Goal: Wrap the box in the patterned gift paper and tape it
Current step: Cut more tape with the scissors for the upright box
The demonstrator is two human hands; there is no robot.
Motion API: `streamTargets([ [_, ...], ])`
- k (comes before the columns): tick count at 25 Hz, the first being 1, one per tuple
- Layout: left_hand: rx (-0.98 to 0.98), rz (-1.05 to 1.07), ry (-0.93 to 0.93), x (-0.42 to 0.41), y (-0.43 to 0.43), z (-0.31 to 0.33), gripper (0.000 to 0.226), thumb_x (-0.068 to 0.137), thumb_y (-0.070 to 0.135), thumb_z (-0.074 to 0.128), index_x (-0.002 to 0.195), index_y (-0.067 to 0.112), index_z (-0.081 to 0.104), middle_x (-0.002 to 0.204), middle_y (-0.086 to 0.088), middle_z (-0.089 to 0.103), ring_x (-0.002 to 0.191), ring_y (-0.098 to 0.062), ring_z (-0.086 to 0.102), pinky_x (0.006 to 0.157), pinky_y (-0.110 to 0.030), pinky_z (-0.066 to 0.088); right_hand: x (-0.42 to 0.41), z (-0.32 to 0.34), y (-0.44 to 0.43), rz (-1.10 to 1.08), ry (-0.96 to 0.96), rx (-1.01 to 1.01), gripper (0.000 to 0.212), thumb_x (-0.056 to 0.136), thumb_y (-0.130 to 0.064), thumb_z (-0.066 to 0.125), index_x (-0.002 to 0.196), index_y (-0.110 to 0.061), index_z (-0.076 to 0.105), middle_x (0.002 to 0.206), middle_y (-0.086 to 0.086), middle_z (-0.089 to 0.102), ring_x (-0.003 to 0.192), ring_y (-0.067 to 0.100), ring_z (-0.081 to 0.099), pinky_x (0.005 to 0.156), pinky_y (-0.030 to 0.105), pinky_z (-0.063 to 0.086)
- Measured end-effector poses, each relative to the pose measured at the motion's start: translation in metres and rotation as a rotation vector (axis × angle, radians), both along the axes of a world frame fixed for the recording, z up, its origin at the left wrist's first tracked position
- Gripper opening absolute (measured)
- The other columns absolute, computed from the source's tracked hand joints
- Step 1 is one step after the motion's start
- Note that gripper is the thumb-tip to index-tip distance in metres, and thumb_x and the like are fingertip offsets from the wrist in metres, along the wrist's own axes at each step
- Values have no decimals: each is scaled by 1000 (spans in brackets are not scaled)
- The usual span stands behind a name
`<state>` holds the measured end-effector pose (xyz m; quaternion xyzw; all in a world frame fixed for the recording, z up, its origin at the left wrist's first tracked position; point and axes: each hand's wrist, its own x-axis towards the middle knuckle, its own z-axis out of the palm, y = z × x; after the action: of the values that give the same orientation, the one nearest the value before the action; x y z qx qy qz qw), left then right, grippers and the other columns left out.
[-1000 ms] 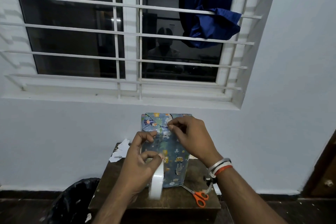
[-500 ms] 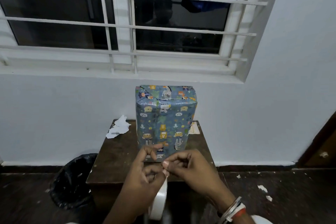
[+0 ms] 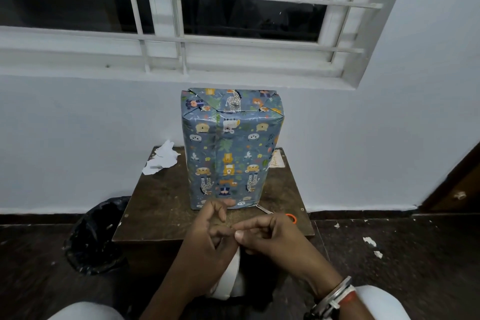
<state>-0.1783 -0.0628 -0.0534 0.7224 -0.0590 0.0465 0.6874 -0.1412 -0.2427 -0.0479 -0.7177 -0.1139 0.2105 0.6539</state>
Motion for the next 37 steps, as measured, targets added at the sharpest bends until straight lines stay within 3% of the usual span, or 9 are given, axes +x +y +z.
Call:
streamTargets([
  [4, 47, -44, -5, 1, -5, 1, 56, 88, -9, 69, 88, 45, 55, 121, -11, 59, 81, -33, 72, 82, -60, 55, 4, -3, -6, -47, -21, 16, 9, 90, -10, 78, 95, -2, 78, 84, 9, 78, 76, 11, 69, 73, 23, 54],
  [8, 70, -87, 3, 5, 0, -3, 40, 89, -3, 69, 91, 31, 49, 115, 2, 65, 99, -25, 73, 87, -44, 60, -2, 2, 3, -66, -300, -130, 10, 96, -10, 70, 87, -10, 74, 78, 1, 77, 74, 8, 71, 73, 18, 52],
  [13, 54, -146, 82, 4, -3, -1, 35, 81, 26, 76, 99, 26, 46, 98, -7, 71, 99, -27, 71, 82, -48, 53, -5, 5, 6, -167, -489, -219, 11, 96, -14, 69, 88, -21, 71, 80, -5, 74, 75, 9, 69, 68, 21, 53],
  [17, -28, -101, 121, 5, -9, -3, 29, 87, 11, 71, 99, 28, 50, 106, -12, 71, 106, -28, 71, 91, -44, 54, -5, 0, 6, -198, -671, -304, 11, 98, -17, 66, 91, -25, 67, 86, -10, 67, 84, 14, 66, 74, 30, 53],
  [20, -77, -77, 195, 6, -13, -6, 36, 92, -5, 68, 110, 17, 47, 108, -6, 75, 106, -22, 73, 90, -36, 55, -3, -2, 4, -219, -679, -316, 11, 100, -16, 64, 92, -24, 64, 89, -12, 64, 86, 12, 64, 75, 30, 51],
  [22, -105, -60, 252, 7, -13, -6, 38, 92, -6, 67, 115, 16, 45, 106, -3, 77, 102, -18, 74, 85, -30, 55, -3, -2, 6, -236, -695, -331, 12, 100, -16, 62, 92, -25, 63, 90, -13, 62, 86, 11, 63, 74, 28, 51],
  [27, -112, -26, 274, 7, -13, -5, 48, 88, -5, 72, 122, 20, 48, 101, -4, 79, 97, -20, 76, 87, -32, 58, -1, -7, 7, -238, -697, -361, 13, 101, -16, 61, 93, -27, 61, 91, -14, 62, 87, 11, 62, 73, 25, 50],
  [32, -275, -39, 297, 4, -13, 2, 52, 87, -13, 67, 127, 16, 49, 109, -7, 78, 102, -25, 75, 79, -27, 60, 0, -6, 9, -275, -659, -319, 14, 98, -8, 64, 91, -20, 65, 90, -8, 66, 85, 7, 63, 63, 6, 45],
  [37, -372, -61, 368, 6, -12, 3, 48, 87, -11, 66, 126, 12, 51, 108, -16, 77, 95, -29, 76, 75, -31, 61, 3, -14, 9, -301, -631, -305, 9, 98, -17, 67, 93, -25, 67, 86, -11, 67, 80, 12, 67, 67, 31, 58],
])
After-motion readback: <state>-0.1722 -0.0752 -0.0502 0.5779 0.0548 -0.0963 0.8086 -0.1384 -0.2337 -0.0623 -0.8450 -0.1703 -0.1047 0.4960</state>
